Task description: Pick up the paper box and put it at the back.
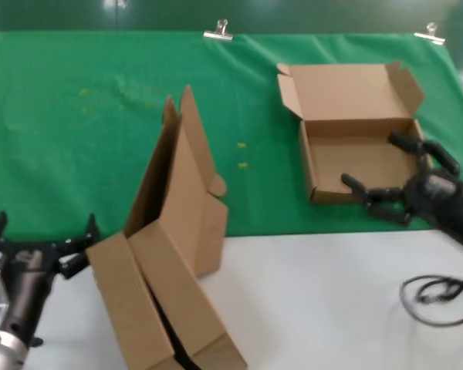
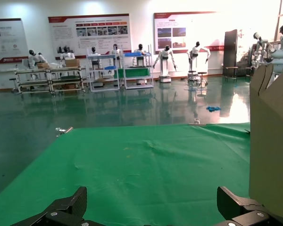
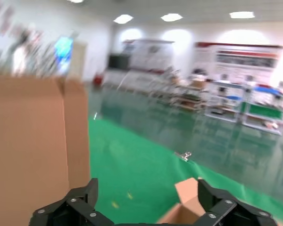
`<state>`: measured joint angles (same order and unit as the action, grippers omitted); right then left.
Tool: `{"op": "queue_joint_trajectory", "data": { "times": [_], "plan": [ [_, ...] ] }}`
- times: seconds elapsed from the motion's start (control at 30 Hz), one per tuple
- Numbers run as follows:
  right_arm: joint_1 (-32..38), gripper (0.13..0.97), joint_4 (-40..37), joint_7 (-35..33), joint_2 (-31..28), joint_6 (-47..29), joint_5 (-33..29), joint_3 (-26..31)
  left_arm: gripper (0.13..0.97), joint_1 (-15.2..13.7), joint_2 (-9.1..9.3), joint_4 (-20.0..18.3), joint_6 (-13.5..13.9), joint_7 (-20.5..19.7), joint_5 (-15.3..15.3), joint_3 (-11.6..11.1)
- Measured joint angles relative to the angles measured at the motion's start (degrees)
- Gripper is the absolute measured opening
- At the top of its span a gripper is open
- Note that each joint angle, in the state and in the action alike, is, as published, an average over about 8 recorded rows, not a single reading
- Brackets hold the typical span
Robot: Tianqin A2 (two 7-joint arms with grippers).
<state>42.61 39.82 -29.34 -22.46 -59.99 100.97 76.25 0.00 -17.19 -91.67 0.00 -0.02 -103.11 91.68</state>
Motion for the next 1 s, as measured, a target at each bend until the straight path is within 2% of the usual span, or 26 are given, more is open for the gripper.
{"op": "queue_joint_trajectory", "data": {
  "times": [0.17, 0.3, 0.5, 0.63, 0.77, 1.0],
  "plan": [
    [-12.9, 0.739, 12.8, 11.7, 7.7, 0.2, 0.6, -12.1, 0.966, 0.0, 0.0, 0.0, 0.0, 0.0, 0.0, 0.0],
    [-22.8, 0.792, 22.8, 19.9, 13.2, 3.6, 1.6, -17.0, 0.966, 0.0, 0.0, 0.0, 0.0, 0.0, 0.0, 0.0],
    [-36.0, 0.879, 37.7, 33.4, 16.5, 14.6, 0.7, -13.7, 0.966, 0.0, 0.0, 0.0, 0.0, 0.0, 0.0, 0.0],
    [-41.1, 0.916, 44.2, 39.8, 16.7, 20.1, -1.5, -10.5, 0.966, 0.0, 0.0, 0.0, 0.0, 0.0, 0.0, 0.0],
    [-42.4, 0.953, 46.0, 41.6, 16.7, 21.5, -2.3, -9.5, 0.966, 0.0, 0.0, 0.0, 0.0, 0.0, 0.0, 0.0],
    [-42.6, 0.962, 46.2, 41.7, 16.7, 21.7, -2.4, -9.5, 0.966, 0.0, 0.0, 0.0, 0.0, 0.0, 0.0, 0.0]
  ]
}}
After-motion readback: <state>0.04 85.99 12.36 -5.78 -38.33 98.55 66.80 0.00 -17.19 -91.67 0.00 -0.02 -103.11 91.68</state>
